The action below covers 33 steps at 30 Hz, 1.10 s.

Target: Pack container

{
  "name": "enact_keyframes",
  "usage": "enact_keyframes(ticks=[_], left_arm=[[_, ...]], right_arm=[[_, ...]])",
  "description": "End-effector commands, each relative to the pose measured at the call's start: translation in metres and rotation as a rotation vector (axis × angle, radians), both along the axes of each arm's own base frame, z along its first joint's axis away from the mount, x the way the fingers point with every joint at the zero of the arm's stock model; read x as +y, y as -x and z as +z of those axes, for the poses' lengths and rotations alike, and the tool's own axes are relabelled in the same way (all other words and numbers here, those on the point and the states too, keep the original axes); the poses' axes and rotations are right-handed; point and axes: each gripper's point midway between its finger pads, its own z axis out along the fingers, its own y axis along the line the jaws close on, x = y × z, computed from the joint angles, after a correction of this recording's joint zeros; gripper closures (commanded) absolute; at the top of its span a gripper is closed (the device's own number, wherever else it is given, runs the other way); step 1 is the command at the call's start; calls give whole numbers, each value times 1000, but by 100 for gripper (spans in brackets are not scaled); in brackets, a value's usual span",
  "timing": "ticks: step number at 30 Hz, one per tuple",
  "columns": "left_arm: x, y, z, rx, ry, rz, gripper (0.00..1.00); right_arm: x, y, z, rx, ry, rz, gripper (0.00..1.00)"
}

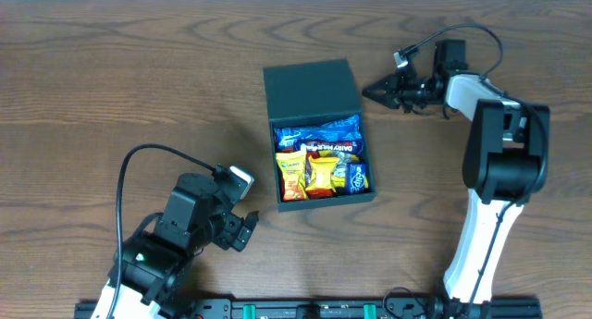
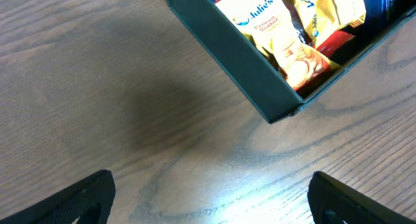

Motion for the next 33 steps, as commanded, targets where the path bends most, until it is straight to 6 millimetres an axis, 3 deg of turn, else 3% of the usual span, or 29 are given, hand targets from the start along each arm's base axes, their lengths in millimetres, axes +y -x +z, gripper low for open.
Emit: enact_keyframes(ticks=[1, 7, 19, 28, 33], left_arm=[[2, 1, -2, 4, -2, 9, 5], [2, 1, -2, 4, -2, 9, 5], [2, 1, -2, 4, -2, 9, 5], [2, 1, -2, 4, -2, 9, 5], [2, 1, -2, 4, -2, 9, 5]], right_arm=[[10, -2, -10, 14, 4, 13, 99], [26, -2, -16, -16, -13, 50, 99], [63, -12, 16, -104, -208, 125, 99], [70, -14, 74, -212, -351, 217, 99], [72, -4, 137, -333, -388, 292, 99]])
